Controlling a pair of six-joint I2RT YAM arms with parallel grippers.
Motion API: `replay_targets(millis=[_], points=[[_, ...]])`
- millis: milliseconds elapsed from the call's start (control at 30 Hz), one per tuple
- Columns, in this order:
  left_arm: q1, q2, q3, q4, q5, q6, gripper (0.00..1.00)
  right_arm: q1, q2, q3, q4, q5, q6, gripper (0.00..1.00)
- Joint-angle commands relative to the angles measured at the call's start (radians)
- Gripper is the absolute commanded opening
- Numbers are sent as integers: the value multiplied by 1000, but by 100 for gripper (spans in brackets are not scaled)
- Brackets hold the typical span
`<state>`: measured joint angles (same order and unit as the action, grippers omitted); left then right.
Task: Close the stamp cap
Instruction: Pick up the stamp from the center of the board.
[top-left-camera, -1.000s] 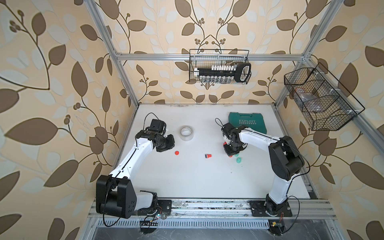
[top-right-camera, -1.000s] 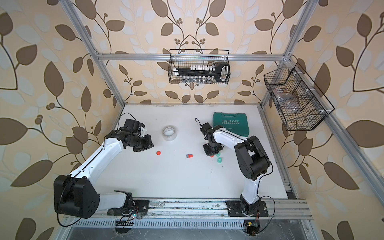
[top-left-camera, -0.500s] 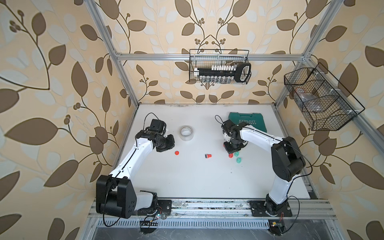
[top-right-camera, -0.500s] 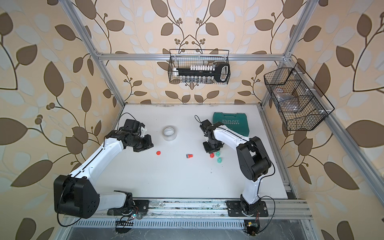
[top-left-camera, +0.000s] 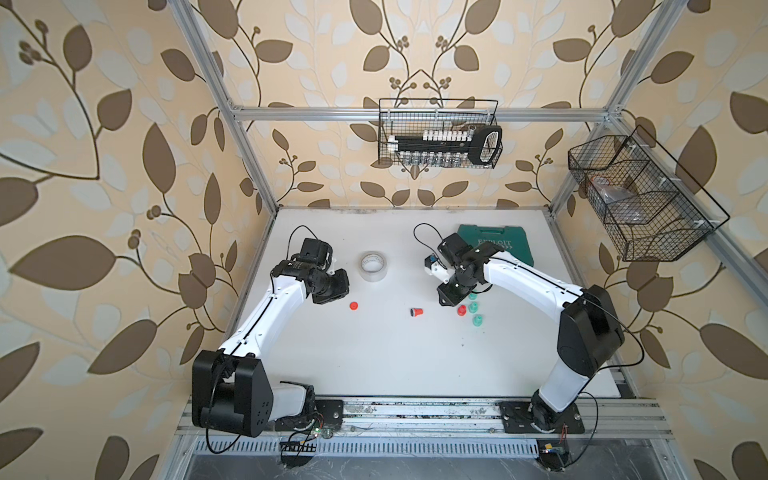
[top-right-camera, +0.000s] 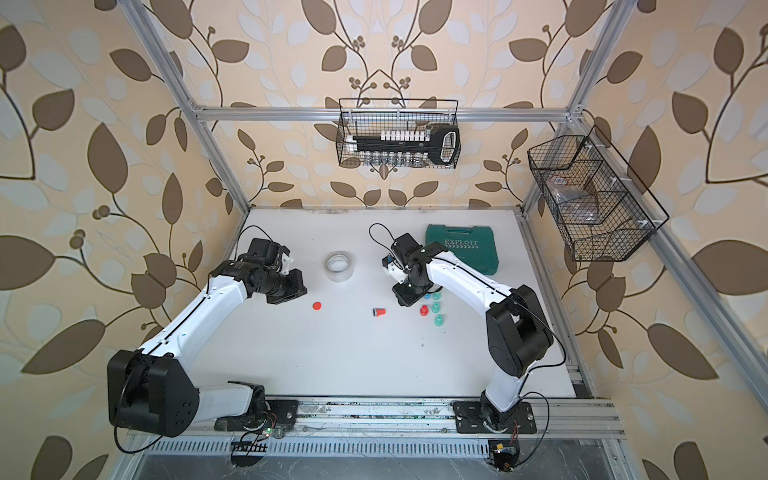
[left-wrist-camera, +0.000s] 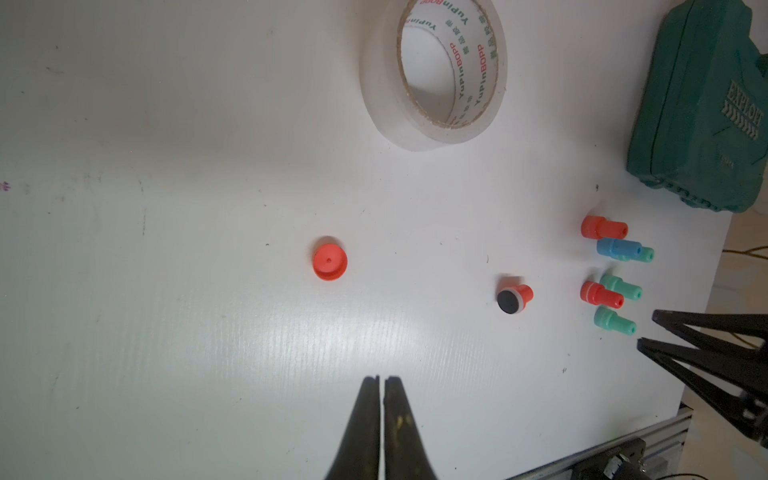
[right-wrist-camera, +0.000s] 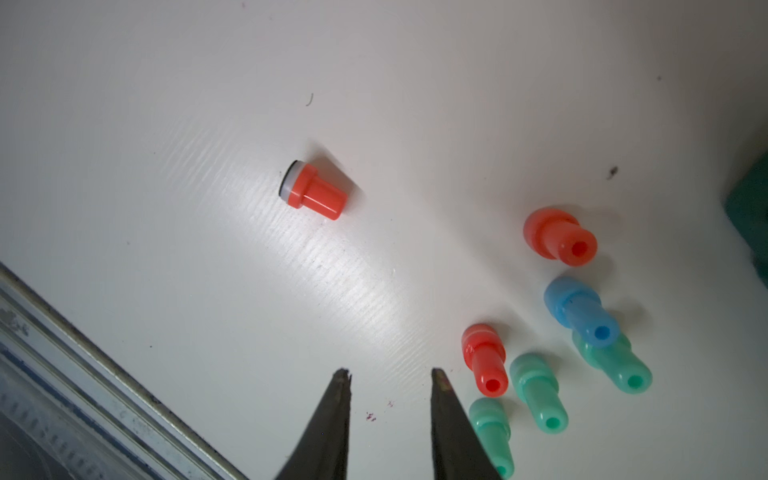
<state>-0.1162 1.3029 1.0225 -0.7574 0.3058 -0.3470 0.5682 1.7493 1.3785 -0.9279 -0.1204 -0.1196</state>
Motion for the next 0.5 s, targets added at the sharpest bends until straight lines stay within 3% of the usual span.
replay_targets(millis=[0,233,467], points=[[10,-4,2,-5,6,15,8,-1,45,-13,30,-141,-255,31],[10,-4,4,-6,6,16,8,27,103,-12,101,-172,-593,34],[11,-7,-1,-5,9,17,8,43,174,41,152,-119,-719,35]])
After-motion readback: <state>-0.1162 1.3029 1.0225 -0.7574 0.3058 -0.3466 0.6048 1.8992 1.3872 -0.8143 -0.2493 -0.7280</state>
